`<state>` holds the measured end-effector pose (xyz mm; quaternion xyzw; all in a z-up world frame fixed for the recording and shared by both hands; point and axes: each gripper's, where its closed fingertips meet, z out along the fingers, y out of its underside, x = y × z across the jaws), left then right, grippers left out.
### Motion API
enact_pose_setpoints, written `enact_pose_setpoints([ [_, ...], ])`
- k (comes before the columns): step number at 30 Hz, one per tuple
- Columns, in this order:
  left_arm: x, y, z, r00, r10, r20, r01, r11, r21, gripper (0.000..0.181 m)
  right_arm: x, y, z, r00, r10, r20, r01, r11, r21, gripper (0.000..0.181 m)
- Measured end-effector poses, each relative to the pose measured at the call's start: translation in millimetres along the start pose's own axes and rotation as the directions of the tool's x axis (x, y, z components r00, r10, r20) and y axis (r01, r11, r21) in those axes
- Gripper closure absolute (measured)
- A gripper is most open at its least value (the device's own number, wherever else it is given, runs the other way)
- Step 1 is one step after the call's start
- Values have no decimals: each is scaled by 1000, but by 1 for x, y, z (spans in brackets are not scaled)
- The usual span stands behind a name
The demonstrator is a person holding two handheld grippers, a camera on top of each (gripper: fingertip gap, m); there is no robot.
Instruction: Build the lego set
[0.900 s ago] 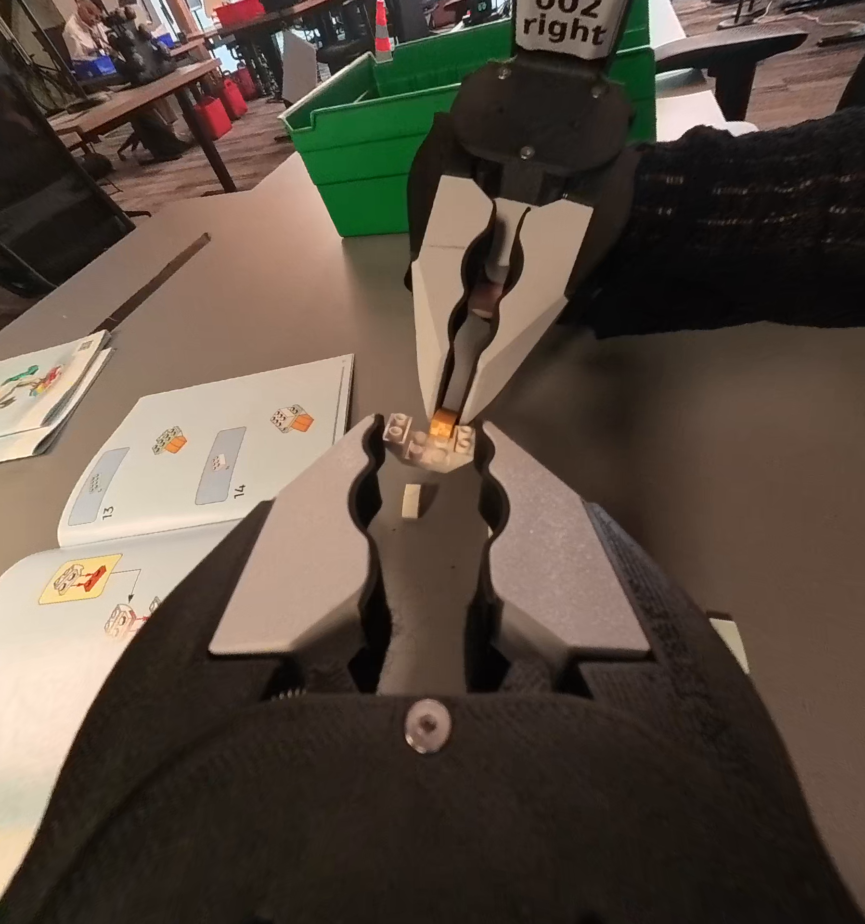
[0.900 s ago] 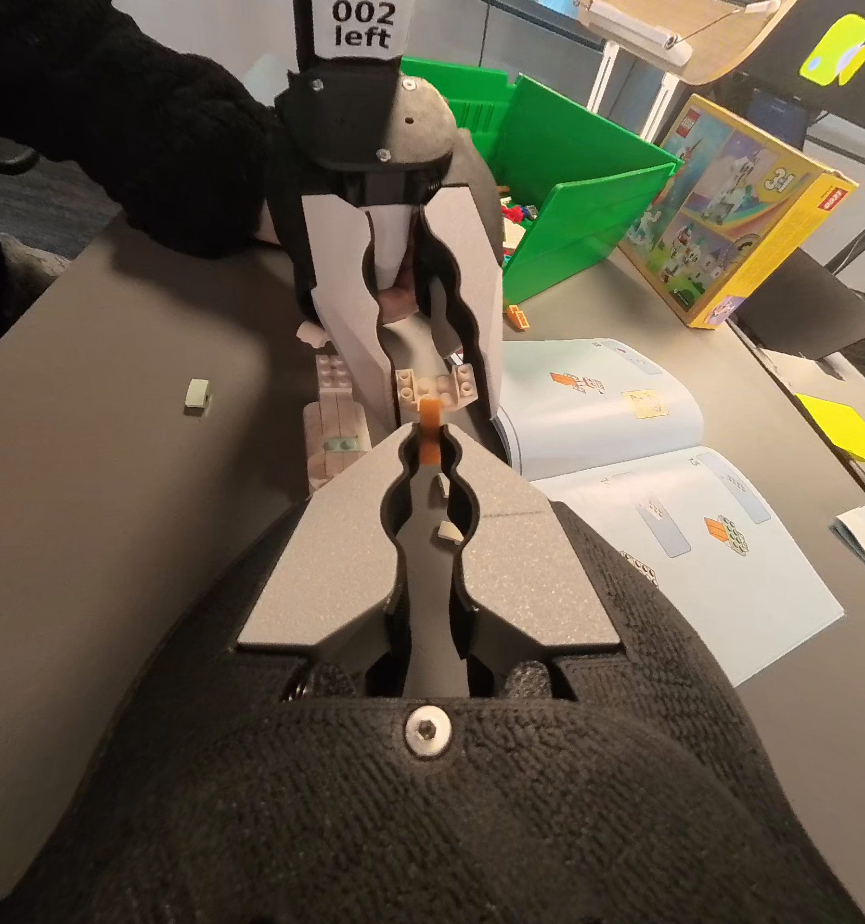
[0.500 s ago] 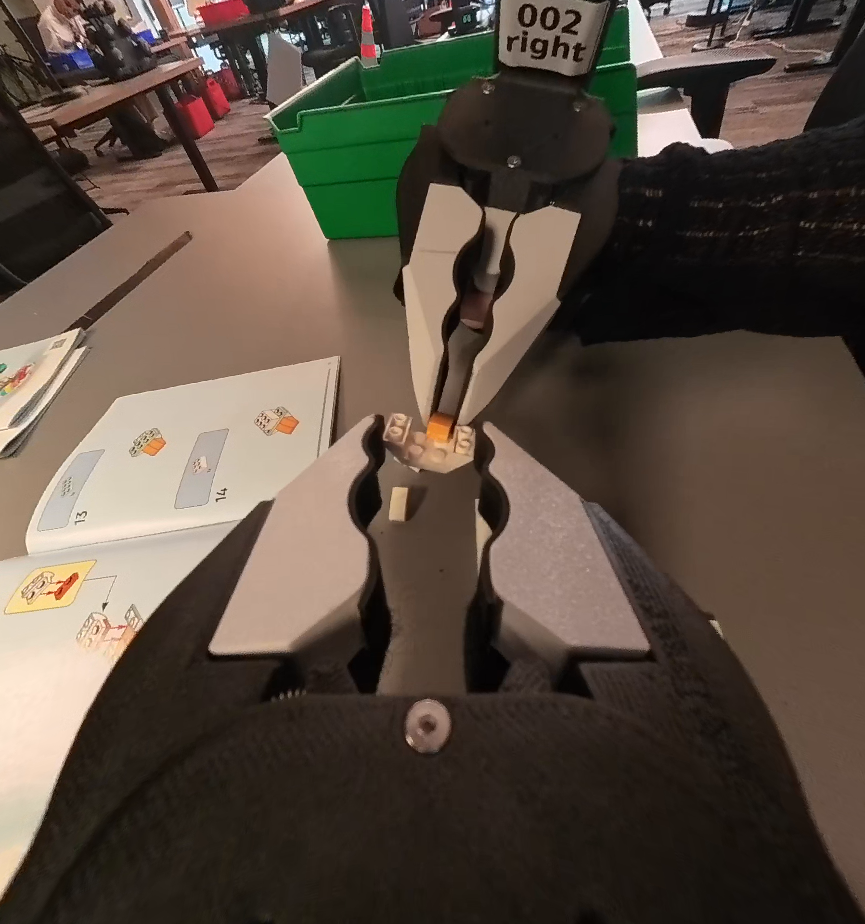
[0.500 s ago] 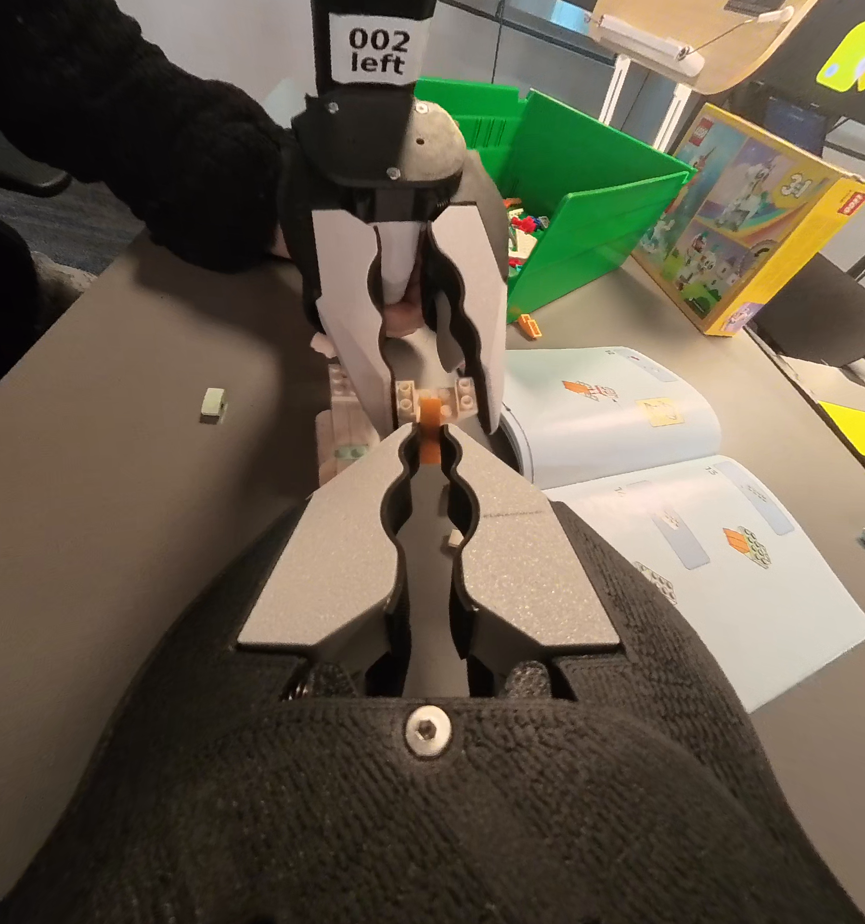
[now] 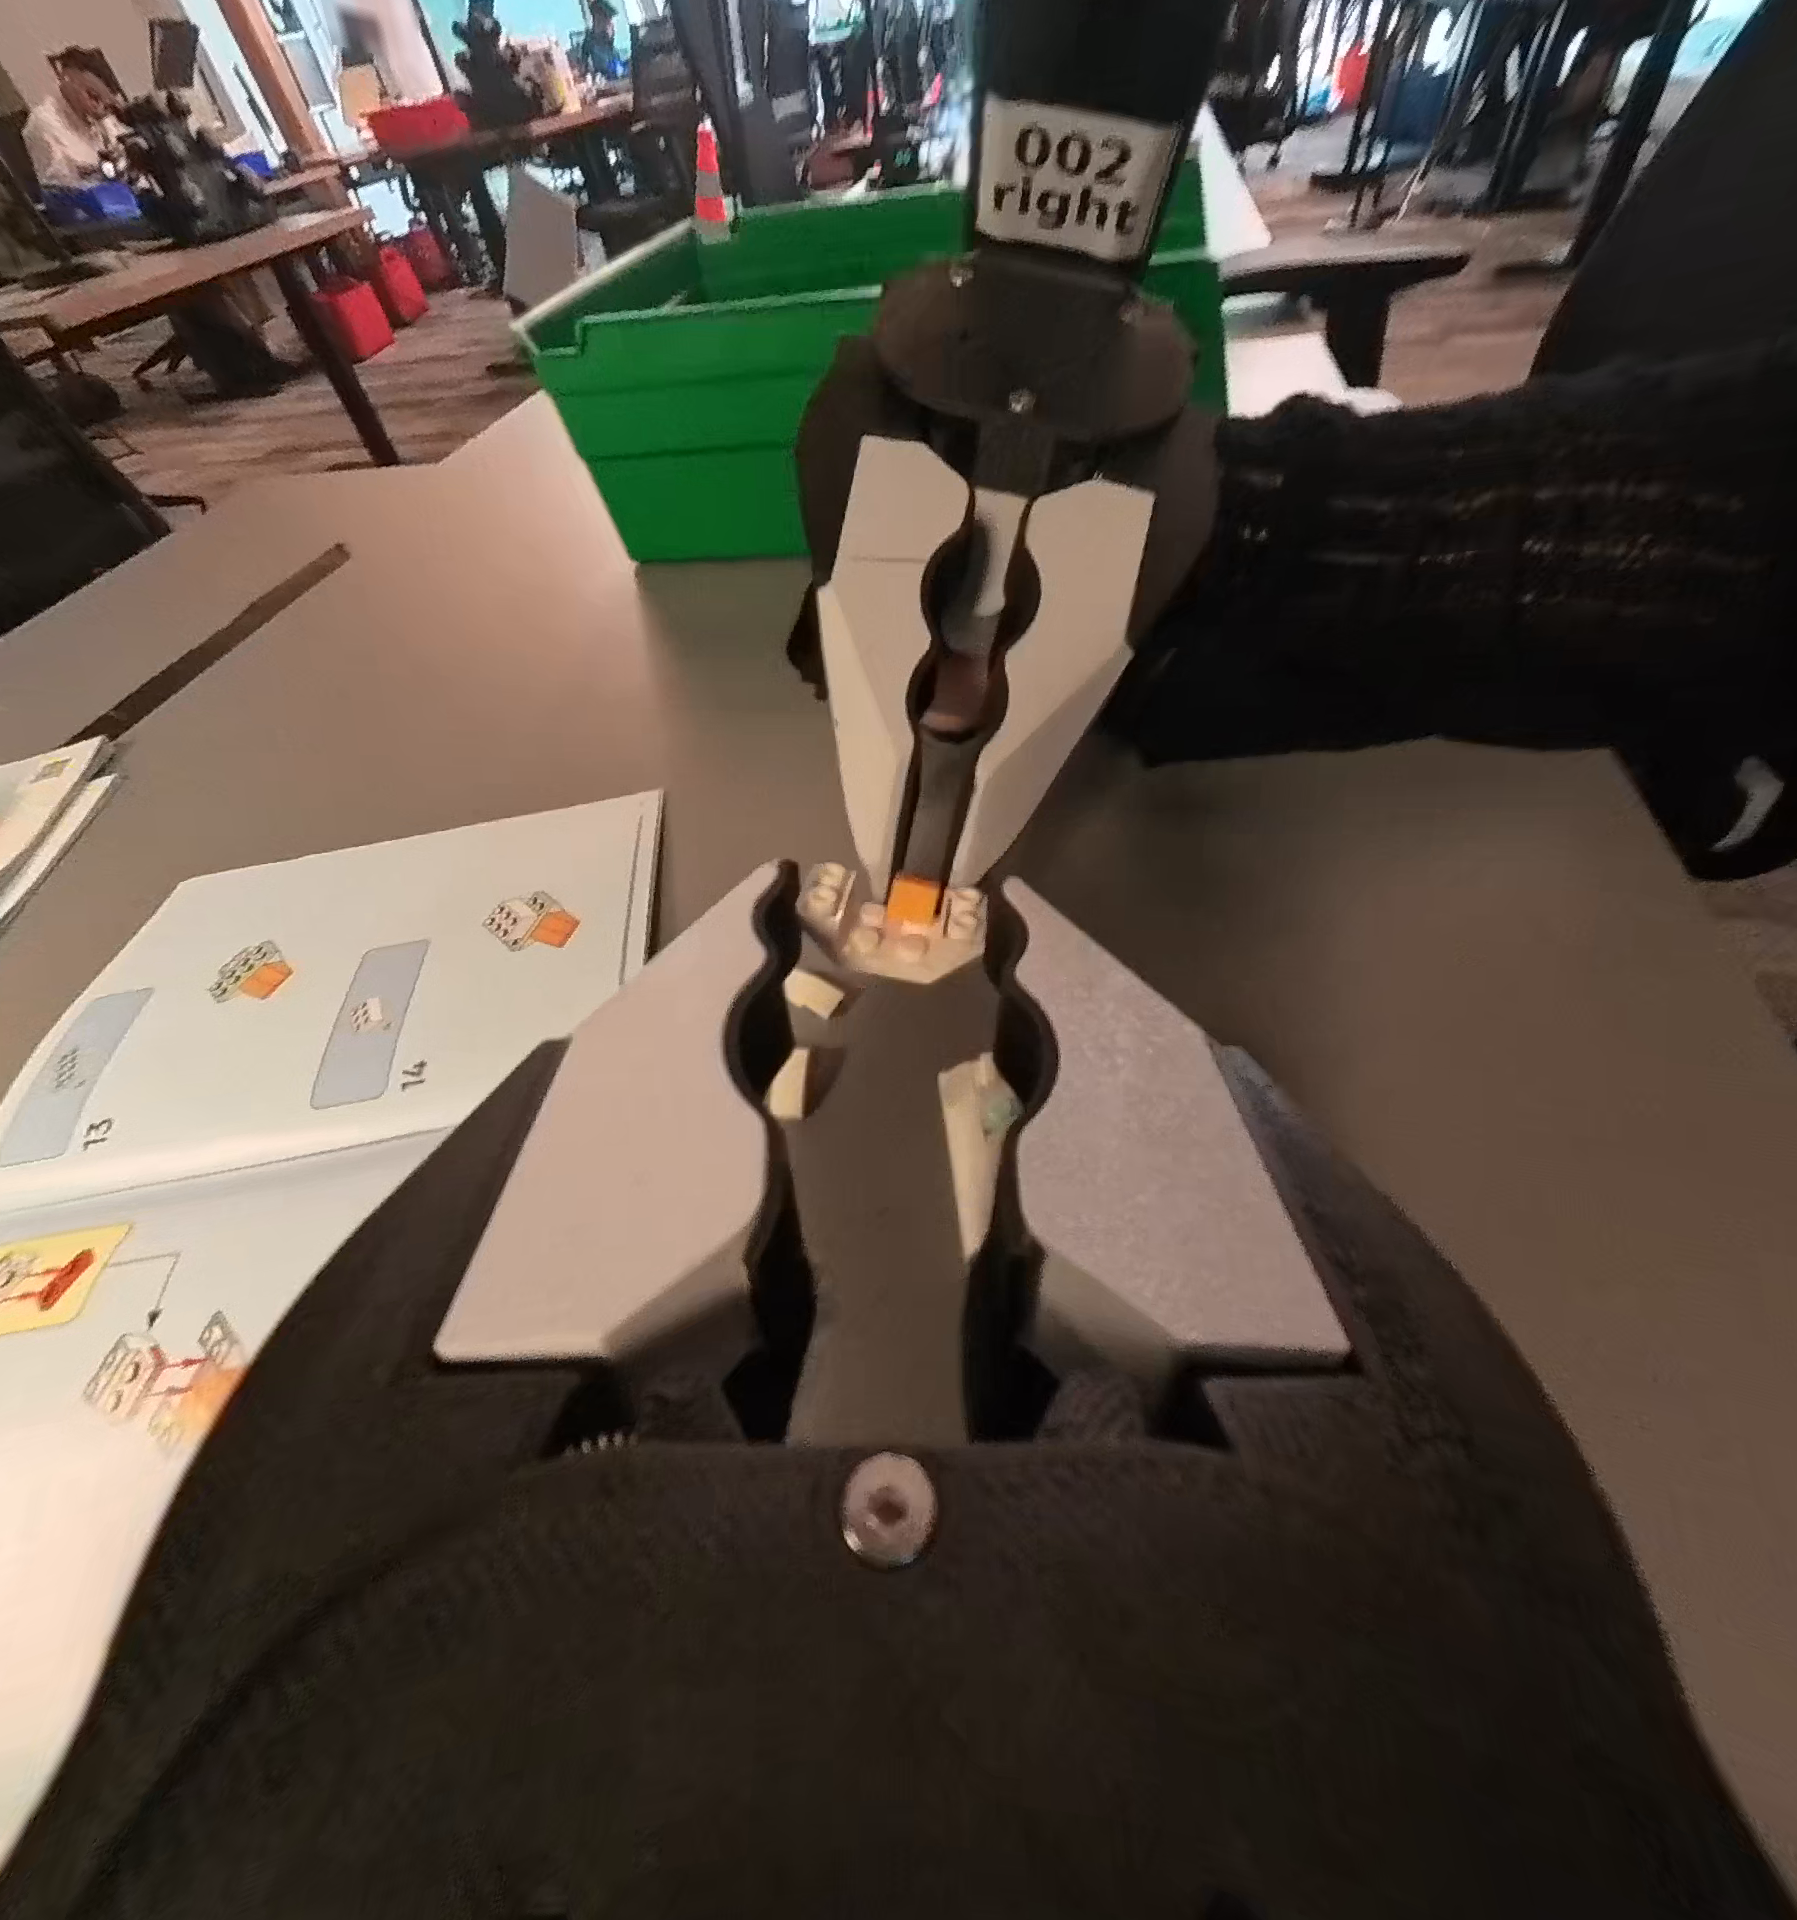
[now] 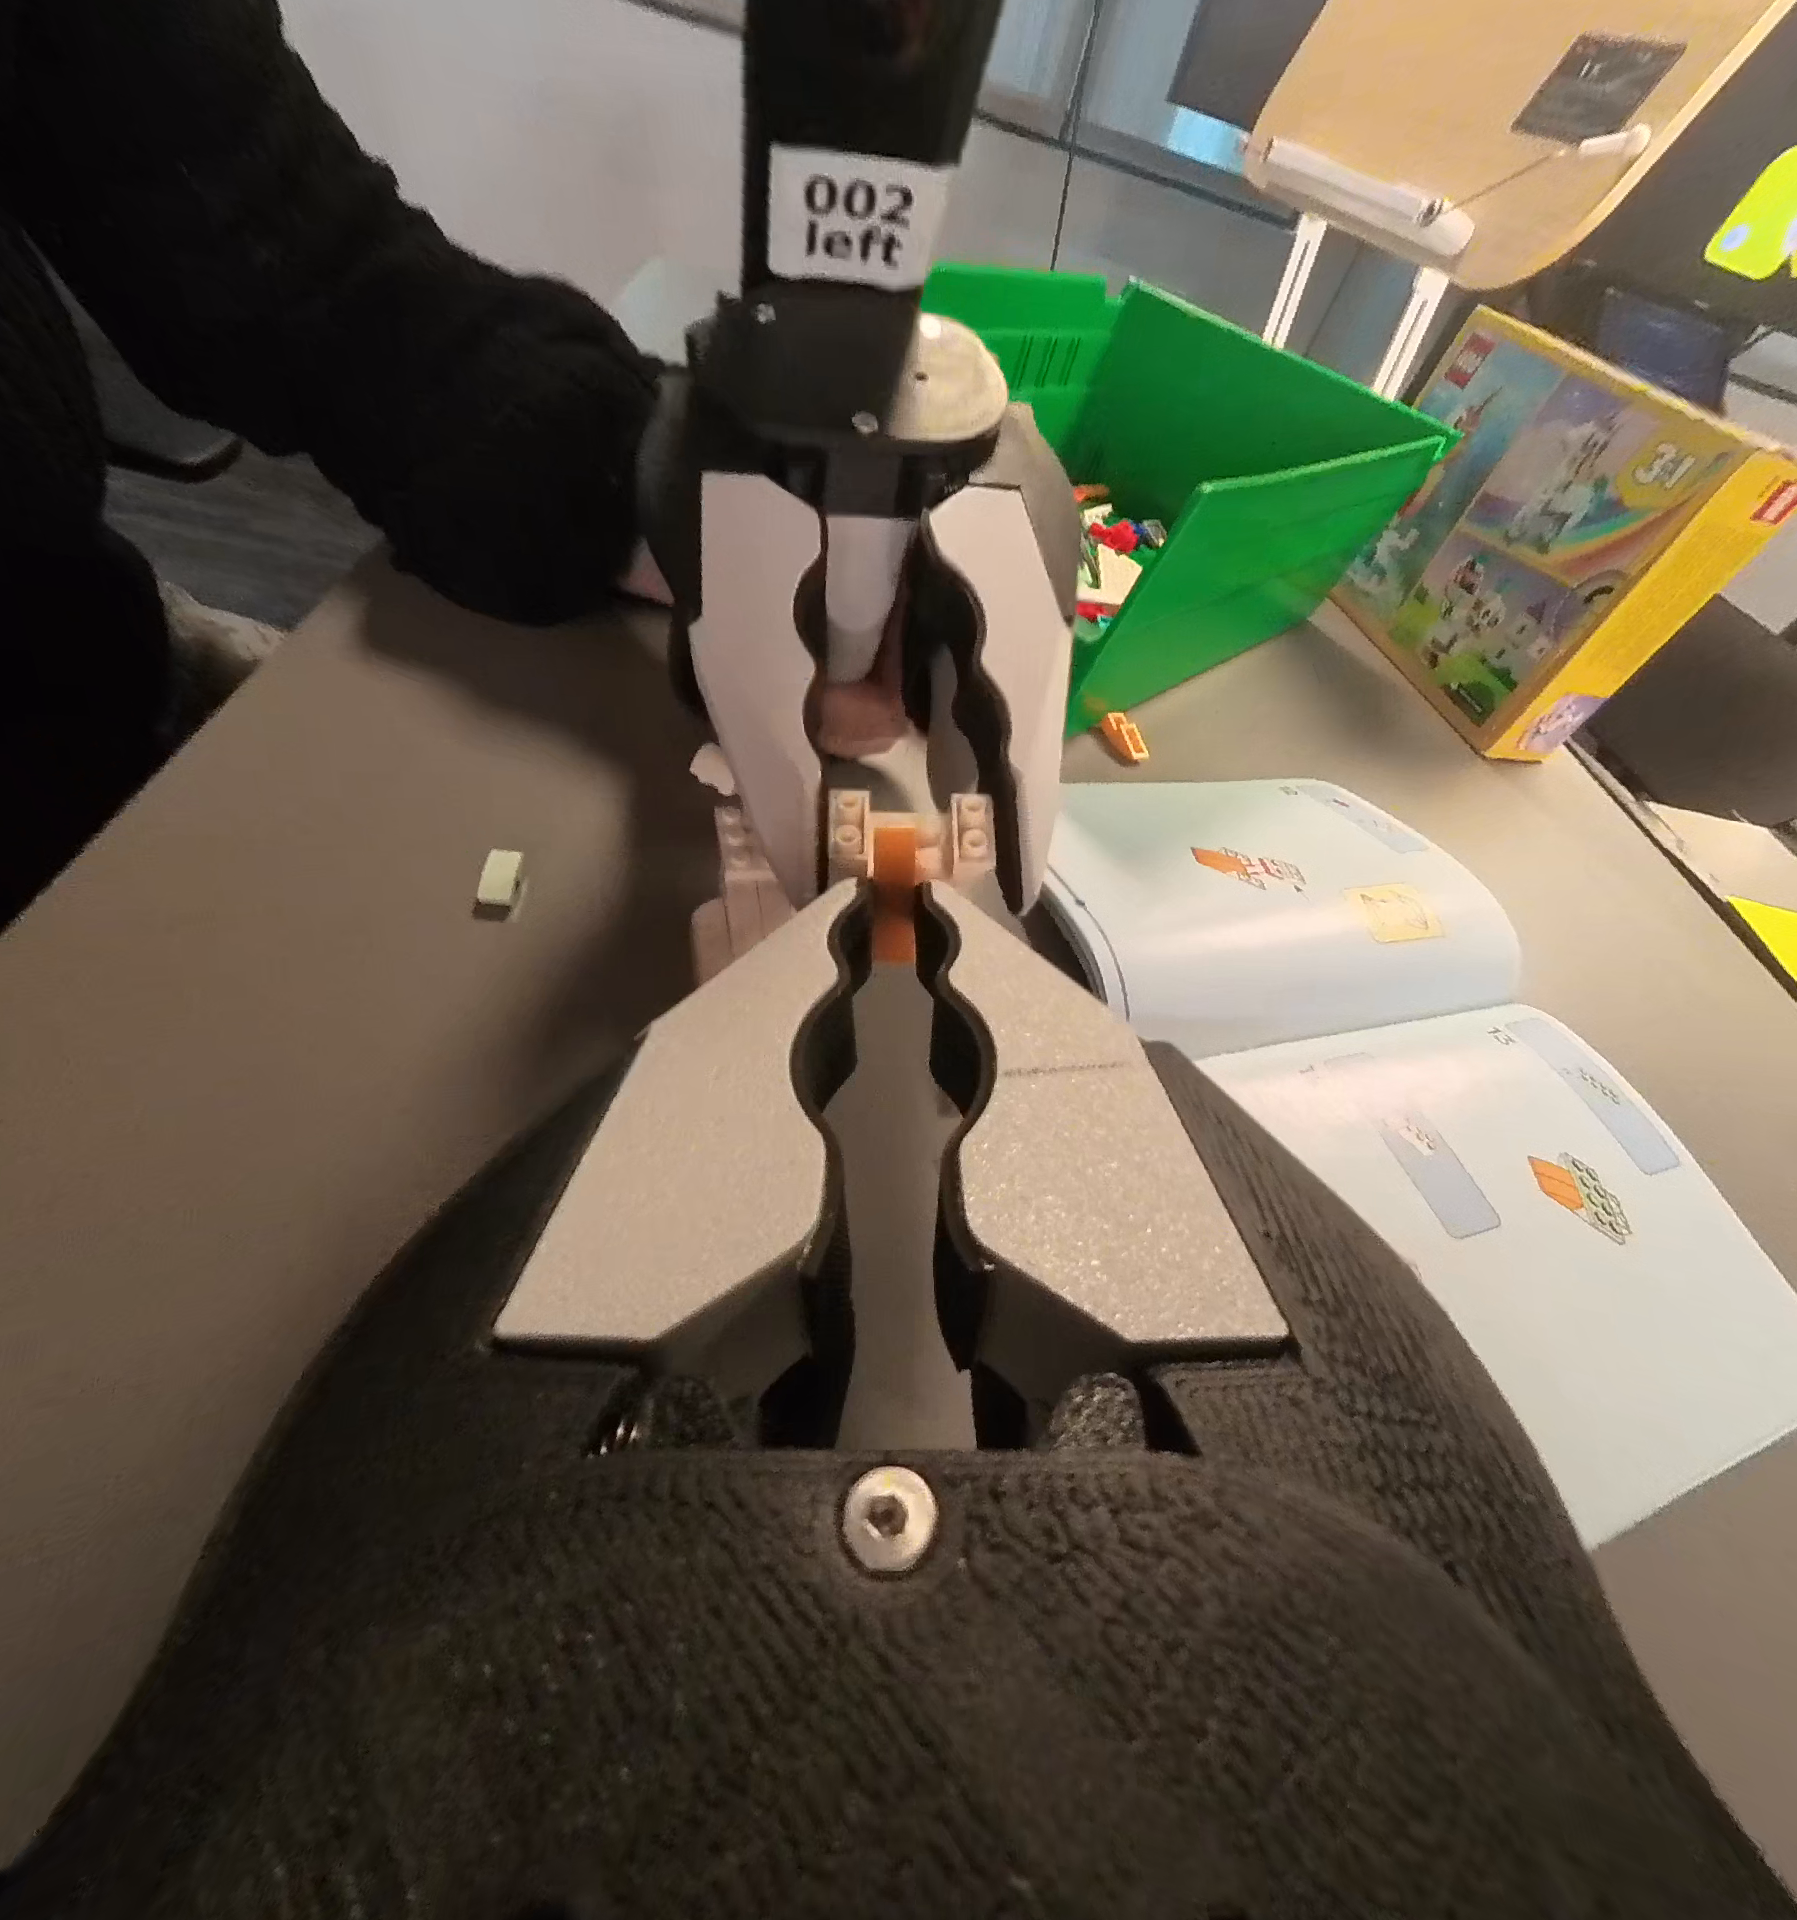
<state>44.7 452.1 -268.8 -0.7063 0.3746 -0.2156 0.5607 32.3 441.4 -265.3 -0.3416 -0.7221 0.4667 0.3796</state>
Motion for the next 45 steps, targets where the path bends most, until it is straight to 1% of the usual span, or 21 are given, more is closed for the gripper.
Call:
enact_pose_setpoints([
  [2,1,-7,-3,1000,-19,-19,19,999,45,146,0,-6,-1,1000,-1,-2,1,1000,29,175],
  [4,1,-9,-4,1000,0,-14,1,999,54,146,0,-7,-1,1000,-20,-10,20,999,27,176],
  [8,2,-7,-3,996,85,27,-85,996,29,146,-1,-6,-1,999,-32,-12,32,999,18,176],
  [12,1,-7,-3,995,97,34,-98,995,27,146,0,-5,0,998,-51,-22,51,999,8,176],
  [16,1,-2,-2,987,150,50,-150,989,-9,147,-2,-2,2,995,-94,-30,93,995,-36,175],
  [19,2,-4,-2,980,186,67,-186,983,-4,147,-2,-3,1,994,-101,-30,100,994,-33,175],
  [24,2,-2,-1,966,241,89,-239,970,-28,146,-3,-1,2,988,-147,-41,144,987,-68,175],
  [28,5,-10,-5,973,218,70,-220,975,25,147,-4,-10,1,989,-140,-42,140,990,-19,176],
  [33,6,-16,-10,971,232,59,-236,969,73,147,-5,-17,2,980,-189,-69,189,982,-6,175],
  [37,7,-23,-16,970,239,48,-243,962,124,146,-5,-26,2,982,-173,-78,176,983,43,176],
  [39,7,-22,-17,966,254,46,-258,958,122,146,-5,-24,4,979,-184,-84,187,982,35,176],
  [42,5,-19,-16,955,290,66,-296,950,96,147,-3,-22,6,963,-243,-114,244,970,-4,176],
  [45,5,-19,-17,953,295,69,-301,948,103,147,-3,-24,6,951,-278,-132,279,960,-16,176],
])
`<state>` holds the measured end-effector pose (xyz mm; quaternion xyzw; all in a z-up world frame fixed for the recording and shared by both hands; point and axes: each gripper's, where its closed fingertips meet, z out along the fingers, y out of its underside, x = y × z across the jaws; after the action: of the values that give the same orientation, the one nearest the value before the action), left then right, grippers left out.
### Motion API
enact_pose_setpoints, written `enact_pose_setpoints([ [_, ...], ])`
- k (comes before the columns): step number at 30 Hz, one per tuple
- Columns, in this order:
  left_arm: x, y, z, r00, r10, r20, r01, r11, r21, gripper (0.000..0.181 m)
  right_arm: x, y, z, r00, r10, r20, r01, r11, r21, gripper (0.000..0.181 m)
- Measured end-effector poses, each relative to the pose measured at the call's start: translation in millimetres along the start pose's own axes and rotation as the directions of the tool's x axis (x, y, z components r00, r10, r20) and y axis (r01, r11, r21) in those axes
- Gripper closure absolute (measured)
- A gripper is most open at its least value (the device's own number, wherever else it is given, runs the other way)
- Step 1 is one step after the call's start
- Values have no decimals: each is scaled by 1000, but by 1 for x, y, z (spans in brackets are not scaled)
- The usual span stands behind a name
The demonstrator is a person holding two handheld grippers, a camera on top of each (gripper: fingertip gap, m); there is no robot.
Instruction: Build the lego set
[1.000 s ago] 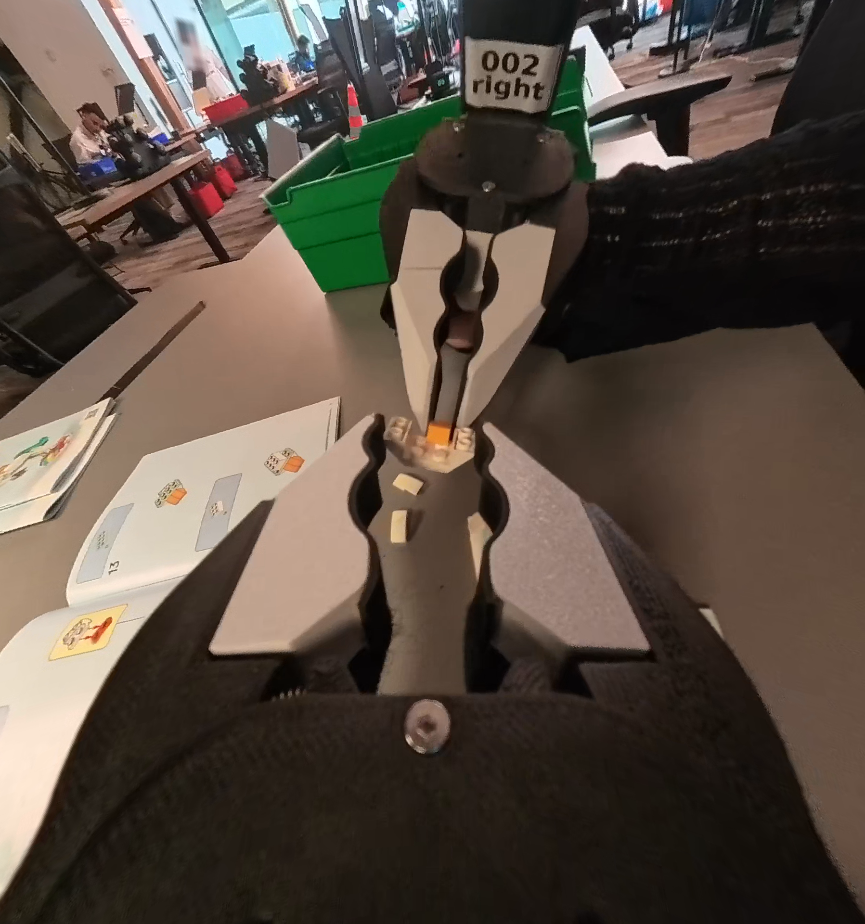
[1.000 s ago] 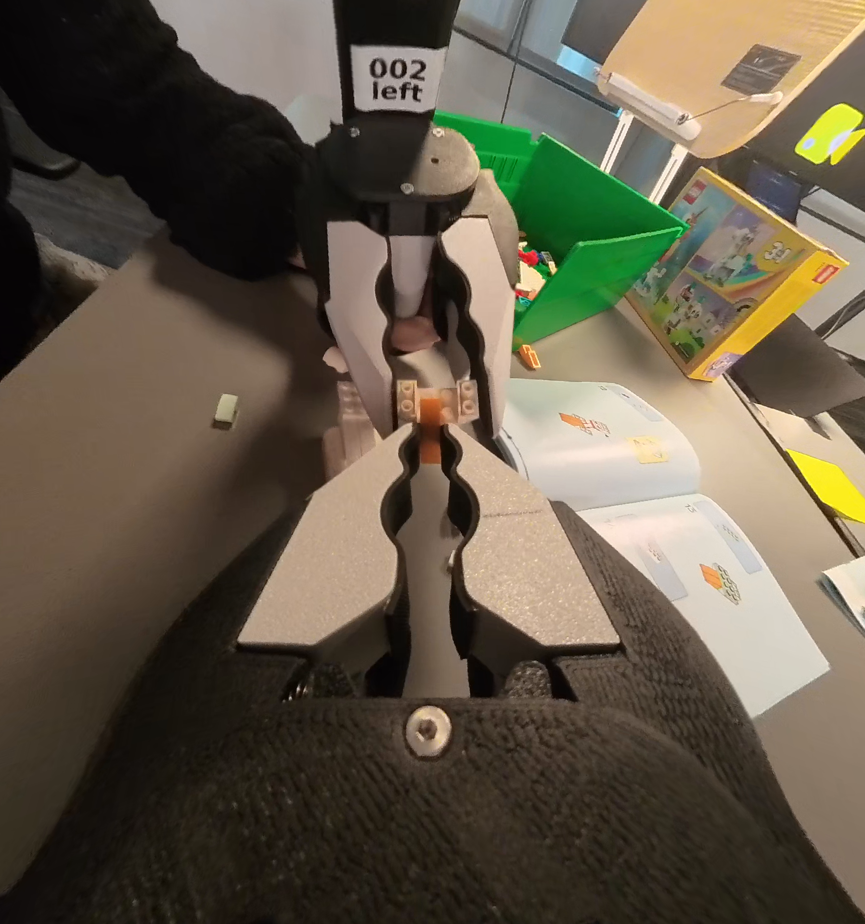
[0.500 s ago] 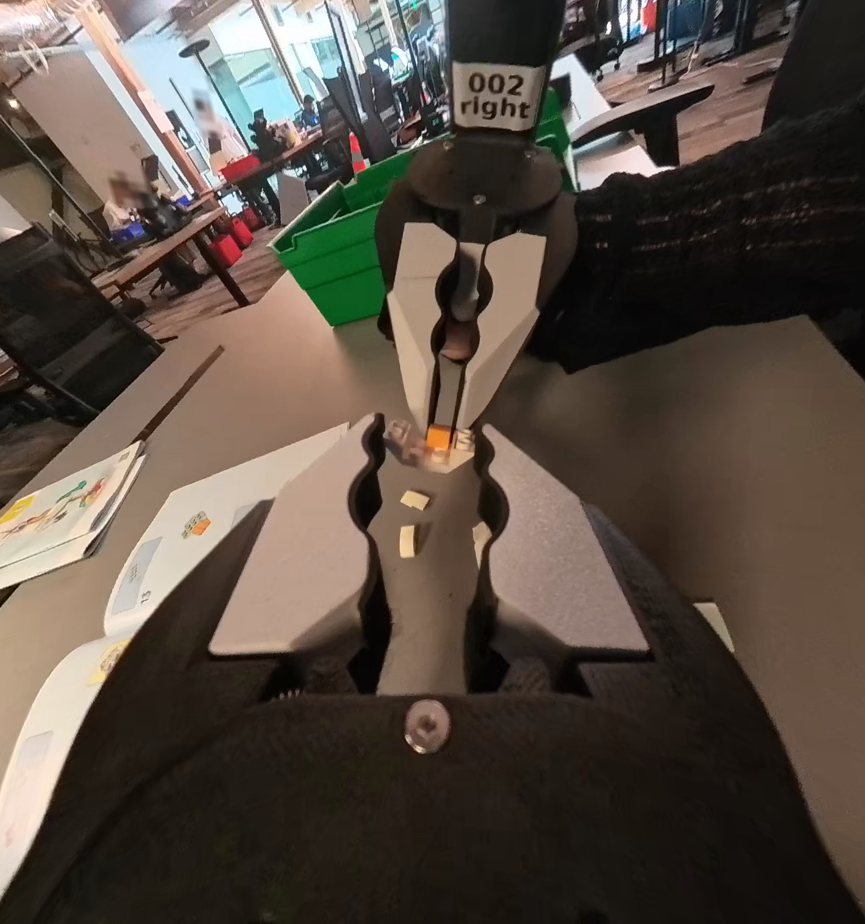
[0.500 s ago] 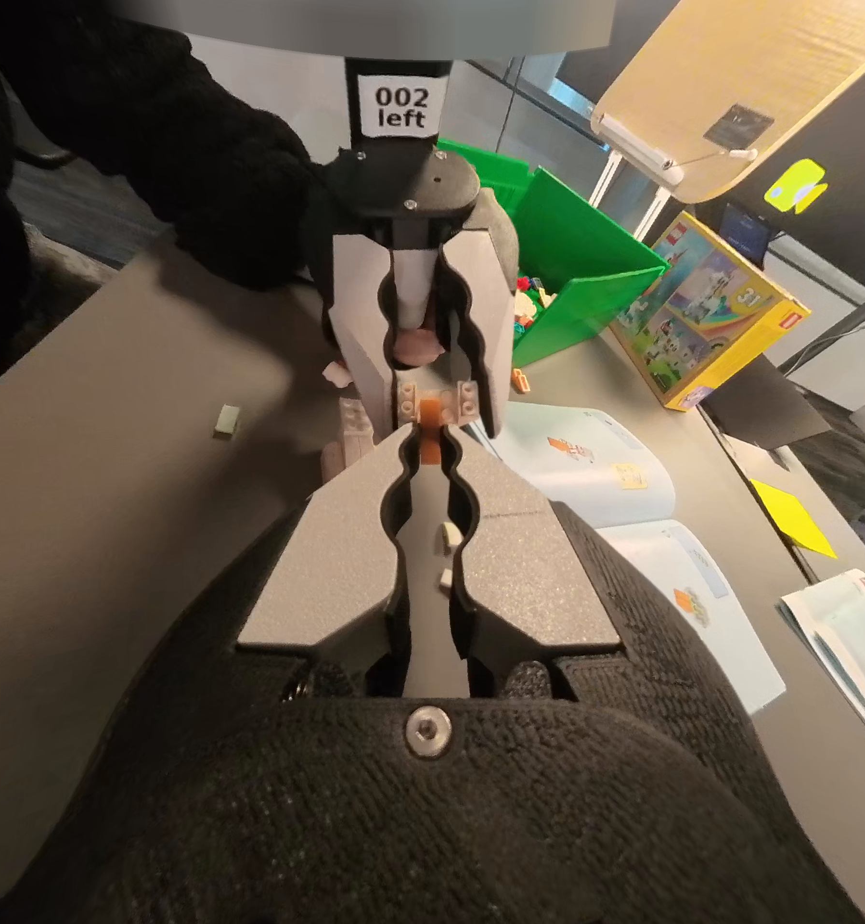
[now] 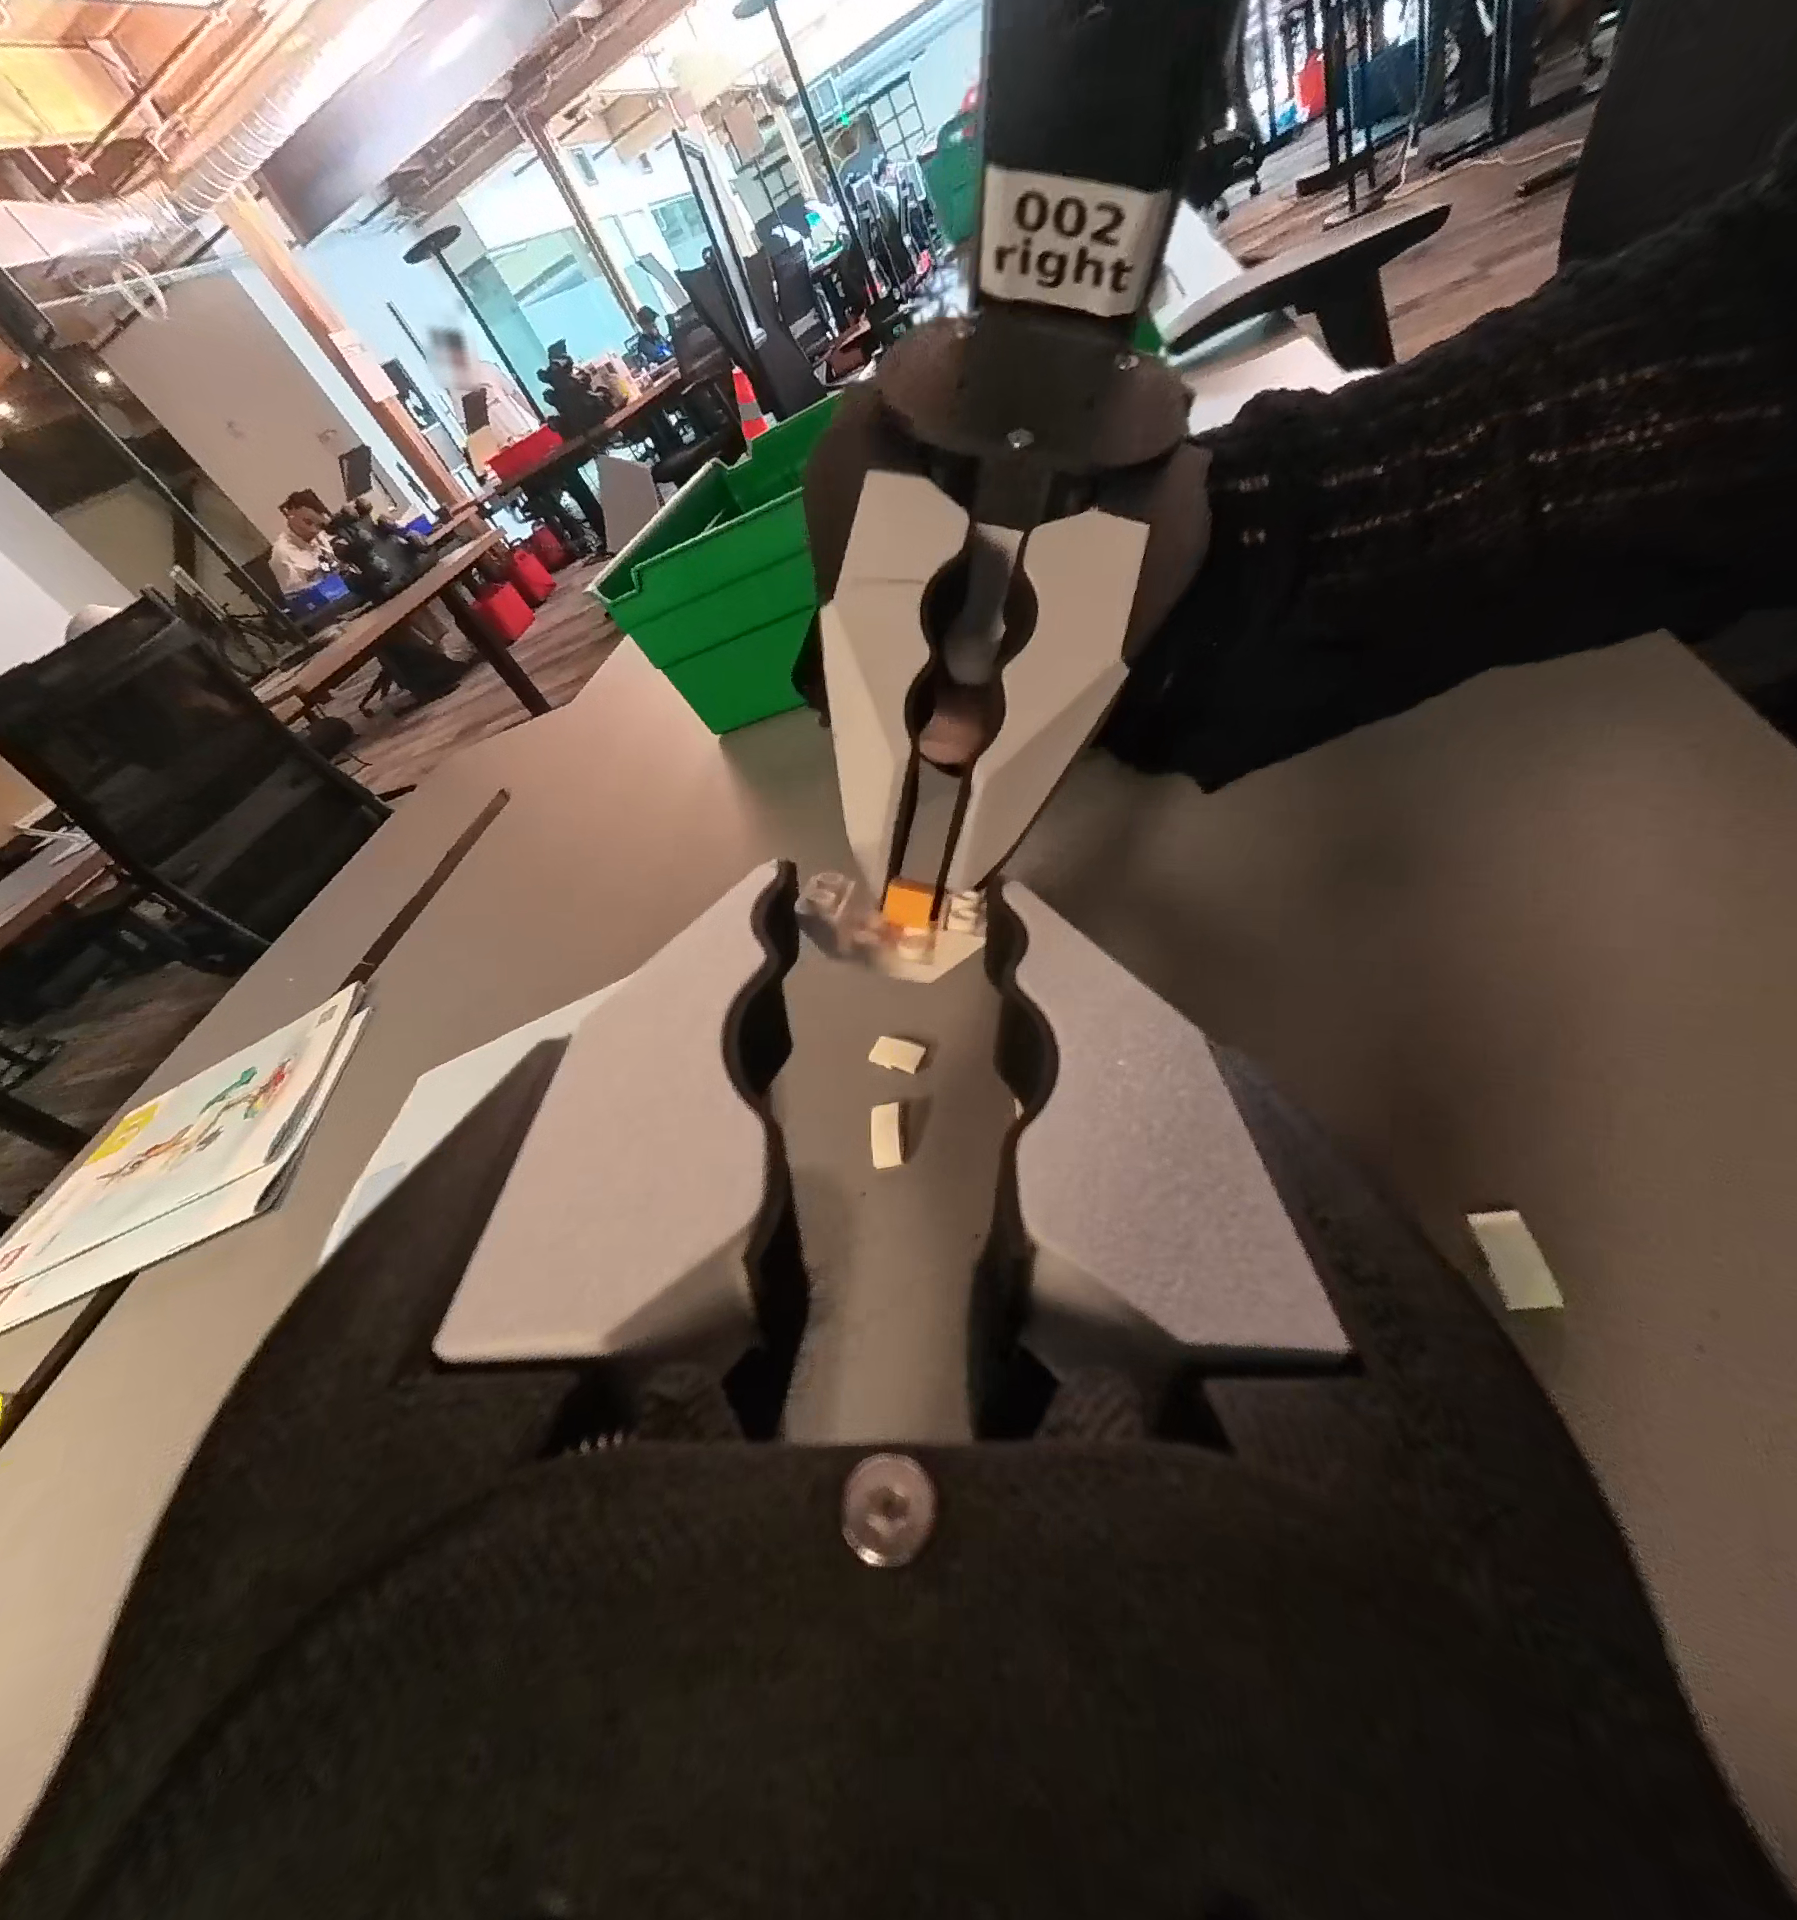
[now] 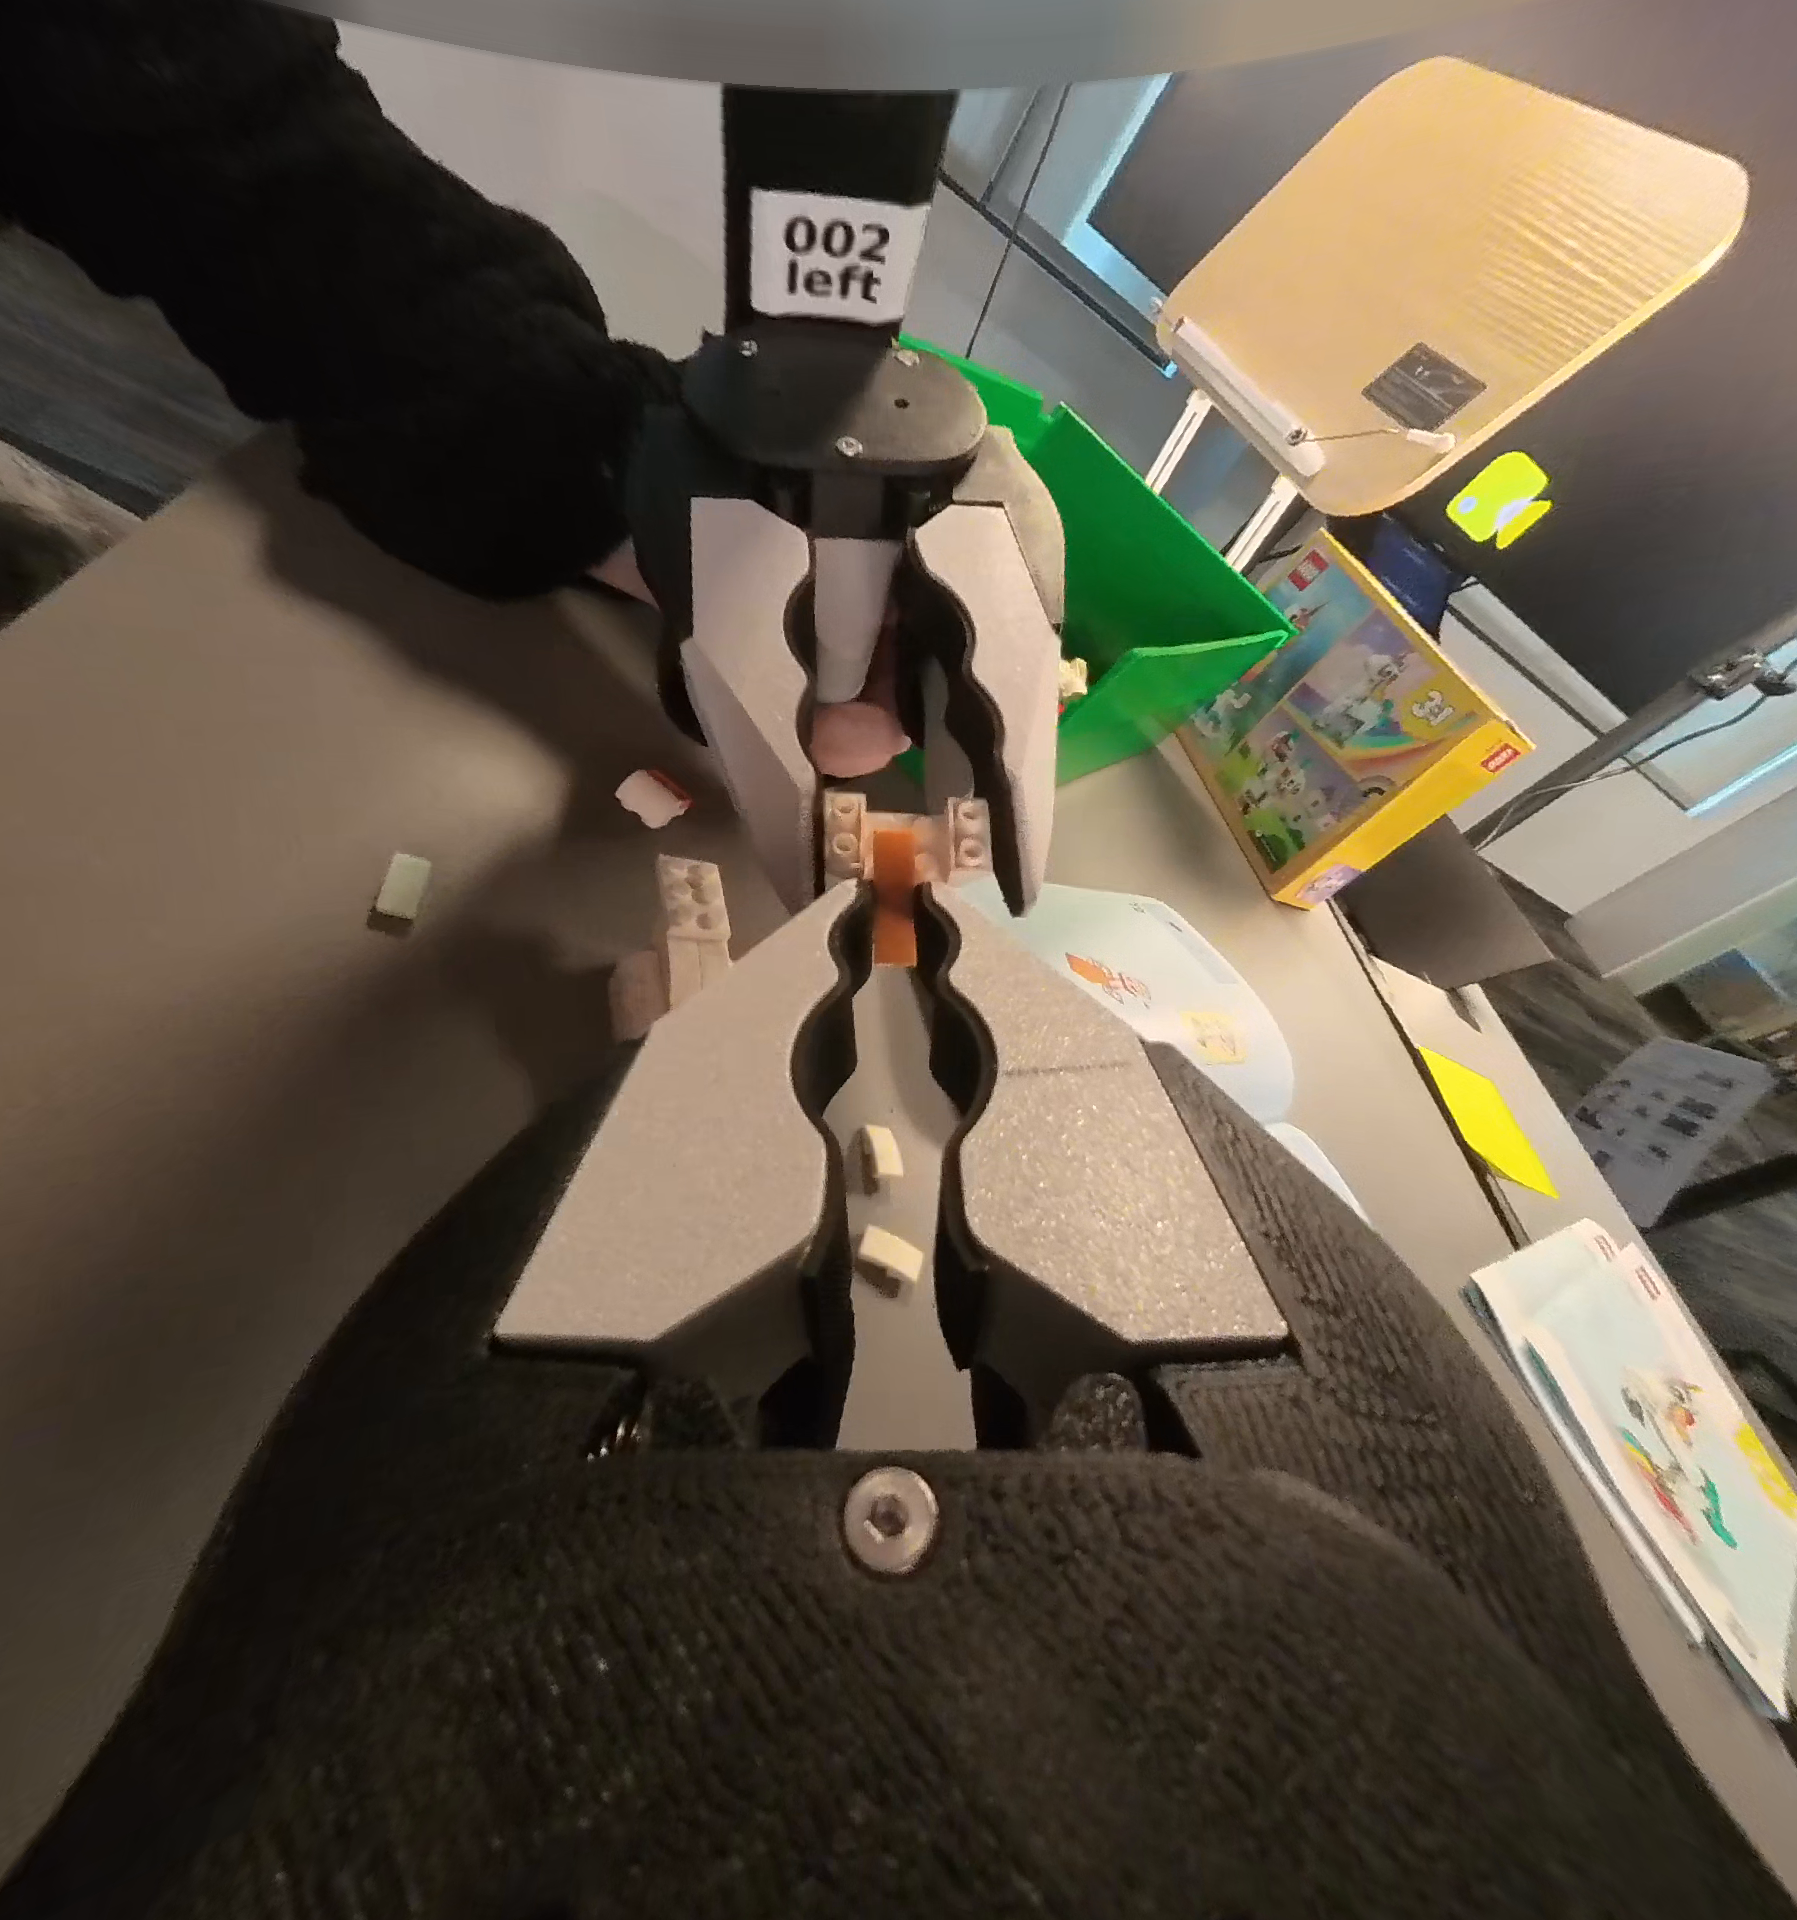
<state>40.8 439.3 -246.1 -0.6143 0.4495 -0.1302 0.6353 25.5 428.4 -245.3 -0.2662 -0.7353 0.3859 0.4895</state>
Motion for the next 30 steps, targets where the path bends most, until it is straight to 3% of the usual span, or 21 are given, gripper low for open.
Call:
enact_pose_setpoints([
  [16,-2,-4,-2,1000,9,10,-10,999,38,146,4,-2,-2,994,-93,-51,92,996,-18,176],
  [30,5,4,2,999,39,-20,-39,999,-18,146,-5,5,-1,990,-139,4,139,988,-73,176],
])
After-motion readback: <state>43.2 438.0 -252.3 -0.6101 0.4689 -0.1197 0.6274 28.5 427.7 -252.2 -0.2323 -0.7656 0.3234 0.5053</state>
